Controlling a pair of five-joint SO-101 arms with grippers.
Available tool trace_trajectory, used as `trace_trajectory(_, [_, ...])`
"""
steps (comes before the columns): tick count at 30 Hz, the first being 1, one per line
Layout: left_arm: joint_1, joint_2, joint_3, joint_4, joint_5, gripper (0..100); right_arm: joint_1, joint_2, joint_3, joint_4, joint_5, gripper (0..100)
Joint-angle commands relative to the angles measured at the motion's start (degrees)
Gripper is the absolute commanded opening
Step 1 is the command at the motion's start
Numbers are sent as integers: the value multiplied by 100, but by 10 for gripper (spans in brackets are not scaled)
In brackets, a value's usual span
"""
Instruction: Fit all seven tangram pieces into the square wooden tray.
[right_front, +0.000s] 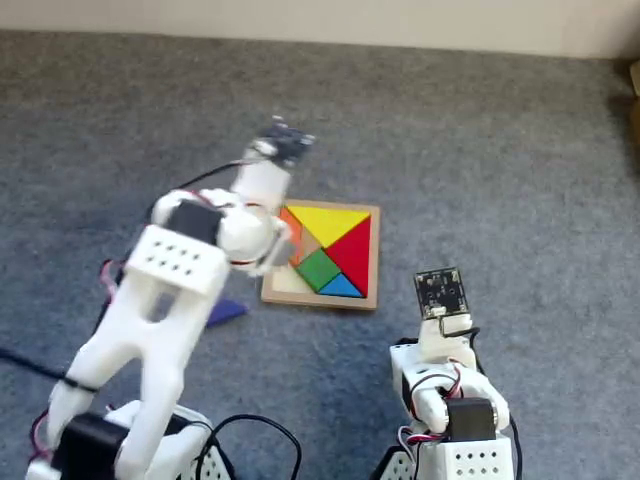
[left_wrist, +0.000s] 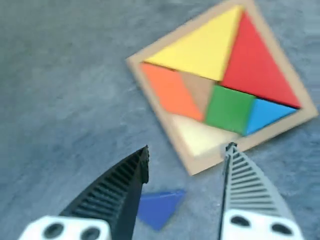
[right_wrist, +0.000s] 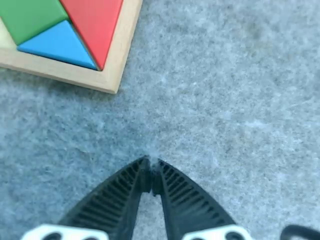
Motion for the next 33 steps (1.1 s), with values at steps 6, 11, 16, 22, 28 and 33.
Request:
trace_trajectory(6, [-1182,-637,620,659,-598,239,66,-189,822,57,-26,17])
trace_trajectory(11, [-1587,-629,1174,633,-941,239,66,-189,822,57,-26,17])
trace_trajectory(16, [-1648,-637,1578,545,-1196,250,66,-189,822,57,-26,17])
trace_trajectory(22, [-1648,-602,2000,466,-1213,303,66,-189,822,57,-26,17])
trace_trajectory(28, [-1648,-593,2457,-334,-1222,305,66,-189,822,57,-26,17])
trace_trajectory(33, [-1657,-576,2519,-800,-1222,303,66,-189,822,57,-26,17])
